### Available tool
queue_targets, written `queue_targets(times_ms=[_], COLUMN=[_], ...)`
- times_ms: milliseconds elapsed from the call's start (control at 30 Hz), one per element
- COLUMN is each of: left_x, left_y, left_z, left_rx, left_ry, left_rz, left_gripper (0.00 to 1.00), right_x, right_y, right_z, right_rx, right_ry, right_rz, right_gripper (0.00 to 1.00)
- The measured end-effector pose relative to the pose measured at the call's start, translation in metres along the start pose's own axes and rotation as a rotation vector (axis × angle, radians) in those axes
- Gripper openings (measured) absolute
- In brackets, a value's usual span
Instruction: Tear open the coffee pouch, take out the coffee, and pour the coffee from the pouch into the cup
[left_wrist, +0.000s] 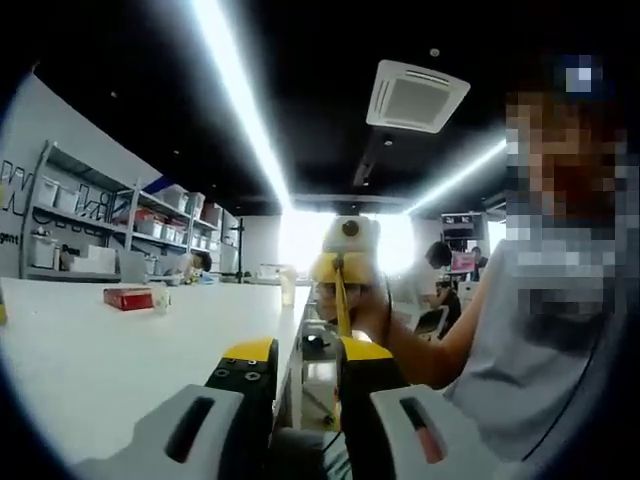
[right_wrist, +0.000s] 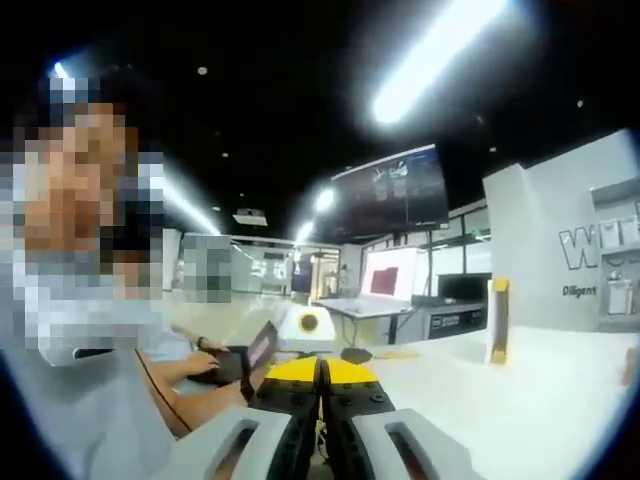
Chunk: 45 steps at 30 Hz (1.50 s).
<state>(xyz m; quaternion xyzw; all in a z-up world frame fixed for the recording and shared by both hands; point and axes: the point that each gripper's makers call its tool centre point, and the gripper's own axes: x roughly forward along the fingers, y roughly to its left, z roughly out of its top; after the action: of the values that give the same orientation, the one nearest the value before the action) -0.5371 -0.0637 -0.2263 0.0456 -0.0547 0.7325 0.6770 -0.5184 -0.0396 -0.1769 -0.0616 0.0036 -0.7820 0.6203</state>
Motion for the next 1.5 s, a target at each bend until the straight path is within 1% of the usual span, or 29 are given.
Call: queue_targets(times_ms=[100,200,267,400,467,600,667,733,1067,1133,1200,1233,1267,1333,1500], left_x=[0.006,0.012,0.014,0.019,0.020,0.025,0.026,0.026,0.025,0.024,0.023,0.022,0.020,0.017,0.014], left_y=[-0.011,-0.019,-0.022,-0.024,-0.029,-0.032,-0.031,-0.033,-0.033,-0.029,-0.024,-0.021,-0.019,-0.018,-0.016], left_z=[-0.001,-0.003,-0.006,-0.018,-0.023,-0.028,-0.028,-0.029,-0.031,-0.028,-0.024,-0.022,-0.017,-0.014,-0.013], left_rx=[0.005,0.014,0.020,0.035,0.042,0.047,0.051,0.044,0.034,0.045,0.028,0.017,0.010,0.000,0.002], left_ry=[0.014,0.032,0.045,0.087,0.109,0.132,0.131,0.137,0.150,0.142,0.134,0.122,0.101,0.086,0.088], left_rz=[-0.042,-0.065,-0.072,-0.080,-0.104,-0.112,-0.110,-0.116,-0.114,-0.097,-0.073,-0.061,-0.057,-0.056,-0.047], left_gripper=[0.26,0.26,0.26,0.26,0.24,0.18,0.18,0.14,0.12,0.11,0.11,0.10,0.10,0.10,0.10], right_x=[0.004,0.007,0.008,0.011,0.012,0.012,0.011,0.011,0.009,0.010,0.011,0.011,0.011,0.009,0.007], right_y=[0.002,0.003,0.003,0.006,0.007,0.008,0.008,0.006,0.005,0.003,0.002,0.000,-0.001,-0.004,-0.007], right_z=[-0.001,-0.001,-0.001,0.000,0.000,-0.001,-0.002,-0.003,-0.001,0.002,0.004,0.005,0.004,0.004,0.006], right_rx=[-0.008,-0.014,-0.014,-0.017,-0.019,-0.015,0.005,0.000,0.001,-0.025,-0.062,-0.074,-0.075,-0.065,-0.028], right_ry=[0.010,0.018,0.019,0.023,0.023,0.018,0.017,0.023,0.024,0.004,-0.016,-0.027,-0.024,-0.027,-0.059], right_rz=[0.004,0.010,0.013,0.024,0.028,0.033,0.045,0.033,0.031,0.025,0.021,0.011,0.010,0.005,0.007], right_gripper=[0.01,0.01,0.01,0.01,0.01,0.02,0.02,0.02,0.02,0.02,0.04,0.06,0.08,0.08,0.08])
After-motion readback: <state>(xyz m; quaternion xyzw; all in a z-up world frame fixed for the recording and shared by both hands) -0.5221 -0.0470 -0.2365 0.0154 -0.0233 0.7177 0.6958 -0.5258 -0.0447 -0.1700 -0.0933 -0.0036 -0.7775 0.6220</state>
